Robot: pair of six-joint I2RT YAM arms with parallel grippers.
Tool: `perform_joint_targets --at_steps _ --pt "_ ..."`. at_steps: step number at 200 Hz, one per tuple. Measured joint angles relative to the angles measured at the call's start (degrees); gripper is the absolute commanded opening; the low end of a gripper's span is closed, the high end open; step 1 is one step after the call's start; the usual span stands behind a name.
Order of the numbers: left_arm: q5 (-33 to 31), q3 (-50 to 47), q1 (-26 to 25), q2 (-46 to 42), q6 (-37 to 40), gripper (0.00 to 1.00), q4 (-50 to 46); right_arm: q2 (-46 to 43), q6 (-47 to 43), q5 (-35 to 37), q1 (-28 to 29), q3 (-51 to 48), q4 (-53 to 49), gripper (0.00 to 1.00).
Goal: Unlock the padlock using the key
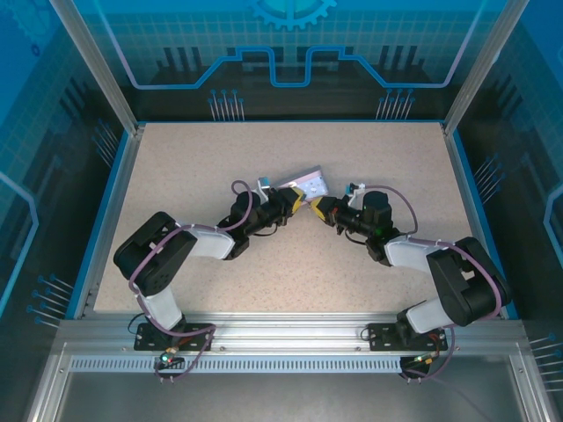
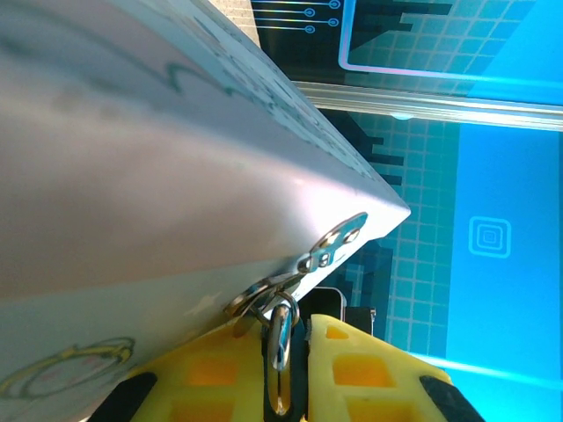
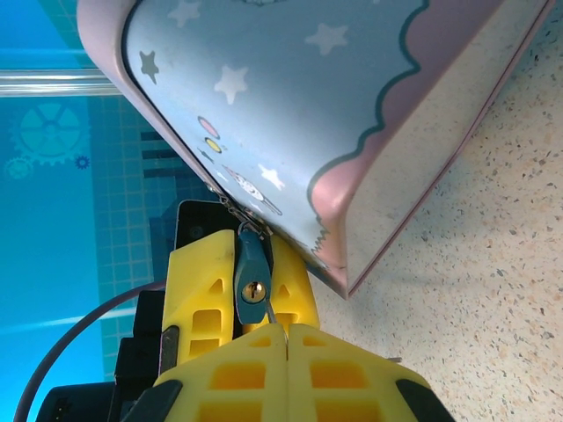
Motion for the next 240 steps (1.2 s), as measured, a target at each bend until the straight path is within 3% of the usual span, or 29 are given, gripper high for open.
perform_joint_targets --at_steps 240 --pt "-0.02 -0.92 -0.44 0.00 -0.44 0.00 1.22 0.13 -0.07 0.17 -0.11 0.00 0.63 0.00"
